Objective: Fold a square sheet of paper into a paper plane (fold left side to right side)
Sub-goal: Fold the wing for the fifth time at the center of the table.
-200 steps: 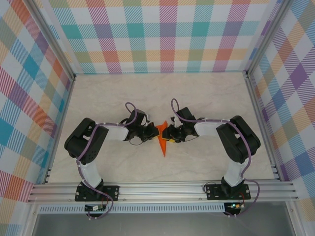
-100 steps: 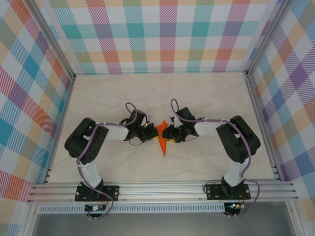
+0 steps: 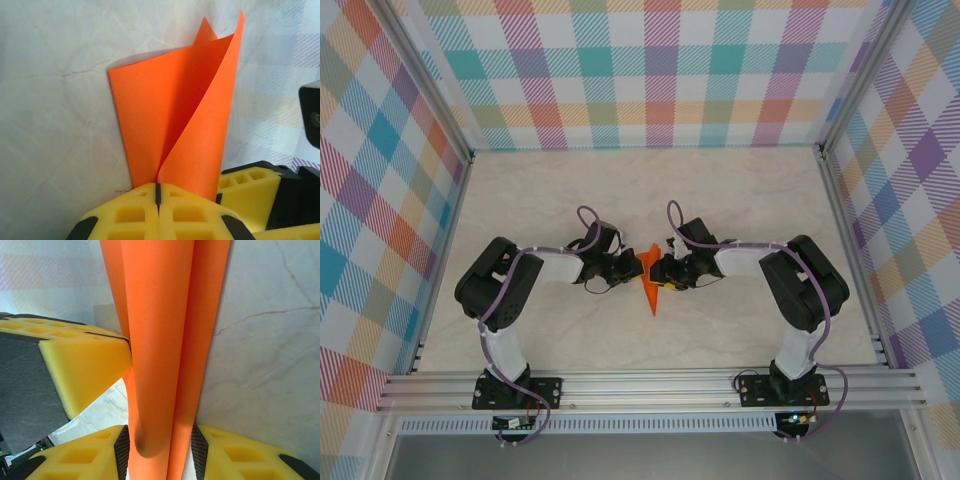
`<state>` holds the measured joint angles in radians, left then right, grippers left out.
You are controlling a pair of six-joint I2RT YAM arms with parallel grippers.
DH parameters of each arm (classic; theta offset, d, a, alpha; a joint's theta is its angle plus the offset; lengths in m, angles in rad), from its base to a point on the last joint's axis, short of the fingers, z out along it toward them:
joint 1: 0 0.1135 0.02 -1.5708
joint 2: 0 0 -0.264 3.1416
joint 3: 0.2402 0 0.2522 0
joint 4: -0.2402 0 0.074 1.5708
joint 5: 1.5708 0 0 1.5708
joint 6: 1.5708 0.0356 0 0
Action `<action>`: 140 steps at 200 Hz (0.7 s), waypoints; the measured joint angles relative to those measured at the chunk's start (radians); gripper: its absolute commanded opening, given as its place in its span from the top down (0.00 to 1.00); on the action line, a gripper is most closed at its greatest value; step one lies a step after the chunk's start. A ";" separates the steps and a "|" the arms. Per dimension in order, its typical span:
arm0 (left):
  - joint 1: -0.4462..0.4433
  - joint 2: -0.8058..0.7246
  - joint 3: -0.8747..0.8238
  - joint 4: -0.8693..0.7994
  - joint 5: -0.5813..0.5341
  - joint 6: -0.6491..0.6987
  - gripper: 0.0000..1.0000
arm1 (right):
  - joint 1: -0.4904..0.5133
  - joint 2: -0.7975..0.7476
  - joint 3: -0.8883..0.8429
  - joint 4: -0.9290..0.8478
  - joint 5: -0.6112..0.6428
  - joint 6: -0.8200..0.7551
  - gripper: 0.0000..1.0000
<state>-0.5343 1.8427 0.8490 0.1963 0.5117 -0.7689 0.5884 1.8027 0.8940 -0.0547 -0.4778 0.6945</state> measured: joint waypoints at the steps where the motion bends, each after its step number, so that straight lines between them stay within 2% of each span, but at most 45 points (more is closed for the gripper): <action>1: 0.000 0.000 0.000 0.000 0.000 0.000 1.00 | 0.000 -0.001 0.000 0.000 0.000 0.000 0.59; 65: 0.000 0.002 0.001 -0.003 -0.001 0.007 1.00 | -0.032 -0.092 -0.030 0.013 -0.021 0.009 0.60; 93: 0.000 0.003 0.004 -0.008 -0.001 0.012 1.00 | -0.048 -0.096 -0.039 0.074 -0.060 0.045 0.75; 140: 0.000 0.004 0.006 -0.011 -0.001 0.026 1.00 | -0.048 -0.042 -0.012 0.131 -0.088 0.078 0.77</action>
<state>-0.5343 1.8465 0.8555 0.1852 0.5110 -0.7433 0.5404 1.7611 0.8818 0.0765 -0.5655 0.7727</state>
